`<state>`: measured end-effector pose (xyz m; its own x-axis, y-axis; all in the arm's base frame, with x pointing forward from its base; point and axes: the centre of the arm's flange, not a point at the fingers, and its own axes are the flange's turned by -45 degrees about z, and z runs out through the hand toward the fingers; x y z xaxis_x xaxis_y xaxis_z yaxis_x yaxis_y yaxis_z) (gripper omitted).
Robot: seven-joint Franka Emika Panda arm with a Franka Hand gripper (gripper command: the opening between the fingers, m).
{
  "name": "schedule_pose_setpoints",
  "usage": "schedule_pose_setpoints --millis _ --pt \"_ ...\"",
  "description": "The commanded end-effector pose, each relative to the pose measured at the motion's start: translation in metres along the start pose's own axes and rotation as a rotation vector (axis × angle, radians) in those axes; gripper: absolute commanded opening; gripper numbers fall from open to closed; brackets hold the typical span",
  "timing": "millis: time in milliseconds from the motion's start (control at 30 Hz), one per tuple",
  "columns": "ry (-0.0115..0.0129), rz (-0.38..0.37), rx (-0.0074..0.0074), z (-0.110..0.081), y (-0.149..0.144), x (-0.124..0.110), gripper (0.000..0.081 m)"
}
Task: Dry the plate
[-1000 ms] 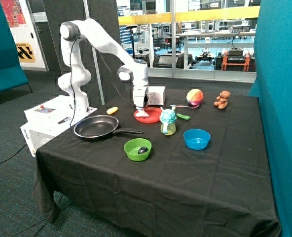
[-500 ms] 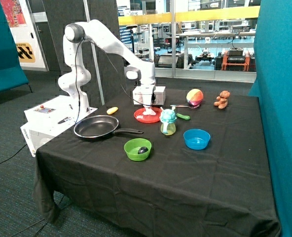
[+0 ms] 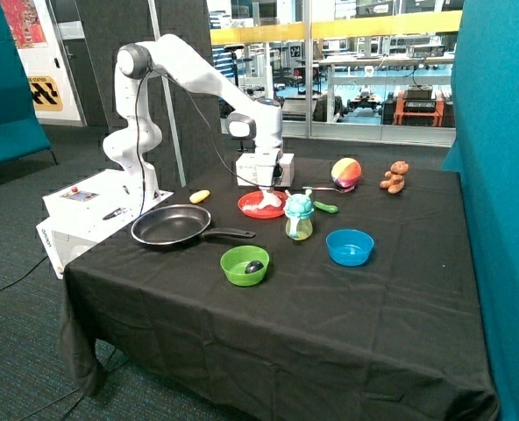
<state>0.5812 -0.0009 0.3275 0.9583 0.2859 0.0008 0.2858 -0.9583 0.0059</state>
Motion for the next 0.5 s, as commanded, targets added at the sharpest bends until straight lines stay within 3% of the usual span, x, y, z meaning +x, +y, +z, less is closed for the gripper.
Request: schedule_pose_setpoints --millis 0,467 --pt "-0.0009 0.006 0.0059 -0.024 0.022 -0.004 0.0" --pt "-0.0008 -0.021 0.0059 -0.072 0.025 -0.02 0.0"
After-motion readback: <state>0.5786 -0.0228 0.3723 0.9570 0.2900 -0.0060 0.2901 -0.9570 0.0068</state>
